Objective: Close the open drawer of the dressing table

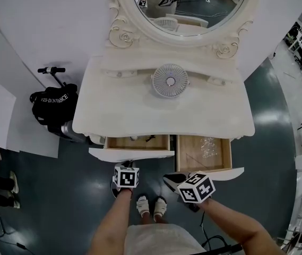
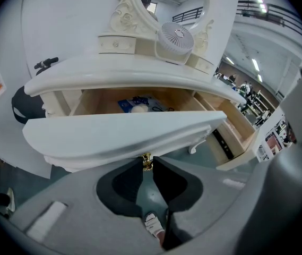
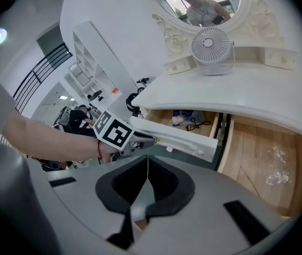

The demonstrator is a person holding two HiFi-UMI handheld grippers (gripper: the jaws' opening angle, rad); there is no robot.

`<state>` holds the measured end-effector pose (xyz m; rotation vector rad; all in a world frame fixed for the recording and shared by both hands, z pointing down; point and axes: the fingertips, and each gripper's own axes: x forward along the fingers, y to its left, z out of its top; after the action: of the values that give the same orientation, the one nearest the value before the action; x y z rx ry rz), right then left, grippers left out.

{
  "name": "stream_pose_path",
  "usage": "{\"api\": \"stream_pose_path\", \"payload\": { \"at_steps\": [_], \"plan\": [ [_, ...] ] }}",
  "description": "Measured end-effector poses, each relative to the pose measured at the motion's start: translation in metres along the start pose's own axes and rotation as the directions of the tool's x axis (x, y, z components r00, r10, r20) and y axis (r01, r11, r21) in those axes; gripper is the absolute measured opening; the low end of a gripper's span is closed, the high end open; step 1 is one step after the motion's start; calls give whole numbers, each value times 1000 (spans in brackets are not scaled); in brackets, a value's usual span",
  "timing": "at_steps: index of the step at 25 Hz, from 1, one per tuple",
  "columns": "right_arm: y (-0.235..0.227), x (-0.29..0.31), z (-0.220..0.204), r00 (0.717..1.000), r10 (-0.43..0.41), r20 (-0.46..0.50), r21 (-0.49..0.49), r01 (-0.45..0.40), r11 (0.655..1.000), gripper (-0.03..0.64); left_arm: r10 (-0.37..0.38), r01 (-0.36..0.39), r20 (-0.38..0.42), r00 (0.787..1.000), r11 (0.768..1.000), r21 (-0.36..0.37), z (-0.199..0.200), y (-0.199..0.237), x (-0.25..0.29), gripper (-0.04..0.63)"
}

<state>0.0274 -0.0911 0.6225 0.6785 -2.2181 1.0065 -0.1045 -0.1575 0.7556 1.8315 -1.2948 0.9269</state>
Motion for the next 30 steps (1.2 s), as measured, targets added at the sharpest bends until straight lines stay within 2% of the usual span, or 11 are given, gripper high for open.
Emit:
{"api": "stream_pose_path", "payload": {
  "at_steps": [6,8,10,12,22,30],
  "plan": [
    [-6,2,2,1000,1,7,13,-1,1000,18,-24,24,22,999,1000,-11,18,1,8,66],
    [-9,2,2,1000,0,8,18,0,1000,18,-37,38,36,999,999,-27,24,-1,10,97],
    [-11,2,2,1000,0,9,21,0,1000,18,-27,28,48,998,999,-23,29,-1,11,156],
    [-12,2,3,1000,1,10,25,-2,1000,18,-12,12,45,999,1000,-11,31,1,13,169],
    [-17,3,-1,1000,9,2,36,-9,999,18,59,-59,-22,998,998,8,22,6,27,169],
    [-19,4,3,1000,17,10,40,-18,999,18,57,-57,-1,998,998,20,26,7,32,130]
  ]
}}
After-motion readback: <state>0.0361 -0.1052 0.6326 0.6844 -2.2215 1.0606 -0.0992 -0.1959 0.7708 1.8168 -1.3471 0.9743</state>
